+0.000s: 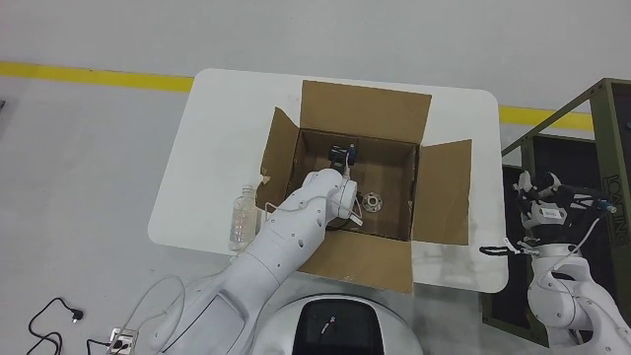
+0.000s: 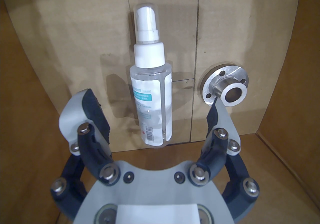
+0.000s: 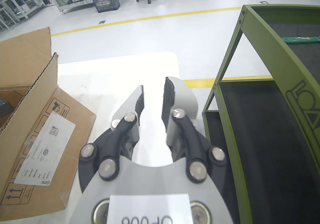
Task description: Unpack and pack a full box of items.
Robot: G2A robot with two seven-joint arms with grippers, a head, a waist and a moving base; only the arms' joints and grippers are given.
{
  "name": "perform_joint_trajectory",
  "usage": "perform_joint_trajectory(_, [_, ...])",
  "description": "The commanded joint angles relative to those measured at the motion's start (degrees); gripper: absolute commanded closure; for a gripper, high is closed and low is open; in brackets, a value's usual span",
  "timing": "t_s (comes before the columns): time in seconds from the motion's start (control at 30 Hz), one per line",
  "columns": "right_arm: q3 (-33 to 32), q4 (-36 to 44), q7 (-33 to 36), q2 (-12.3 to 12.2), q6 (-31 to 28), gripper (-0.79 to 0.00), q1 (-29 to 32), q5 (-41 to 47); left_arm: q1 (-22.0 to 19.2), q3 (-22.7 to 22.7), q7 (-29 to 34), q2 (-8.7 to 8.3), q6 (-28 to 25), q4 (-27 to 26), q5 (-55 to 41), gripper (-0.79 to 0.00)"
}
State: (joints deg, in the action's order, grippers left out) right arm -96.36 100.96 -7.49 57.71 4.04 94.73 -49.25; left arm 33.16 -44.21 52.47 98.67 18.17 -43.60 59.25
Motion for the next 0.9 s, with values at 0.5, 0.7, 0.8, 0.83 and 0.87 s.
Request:
perform_joint_trajectory(0.5, [-0.29, -0.25, 1.17, 1.05, -0.79, -0.785, -0.64, -2.07, 2.44, -2.85, 0.07, -1.11, -0.84, -5.44, 2.7, -0.785])
perform_joint_trajectory(0.7, [-0.37, -0.28, 1.19, 1.46, -0.92, -0.785, -0.95, -2.39, 3.04, -2.84, 0.31, -1.07, -1.65, -4.01, 3.66, -0.785])
perform_joint_trajectory(0.8, [-0.62, -0.5, 1.16, 1.64, -1.01, -0.785, -0.96, -2.47, 2.87, -2.56, -0.08, -0.75, -1.75, -2.81, 3.74, -0.785])
perform_joint_trajectory(0.83, [-0.67, -0.52, 1.14, 1.7, -1.05, -0.785, -0.94, -2.5, 2.78, -2.49, -0.3, -0.63, -1.77, -2.37, 3.66, -0.785])
perform_joint_trajectory(0.87, [-0.72, -0.54, 1.13, 1.77, -1.11, -0.785, -0.92, -2.55, 2.65, -2.41, -0.51, -0.51, -1.8, -1.88, 3.63, -0.785])
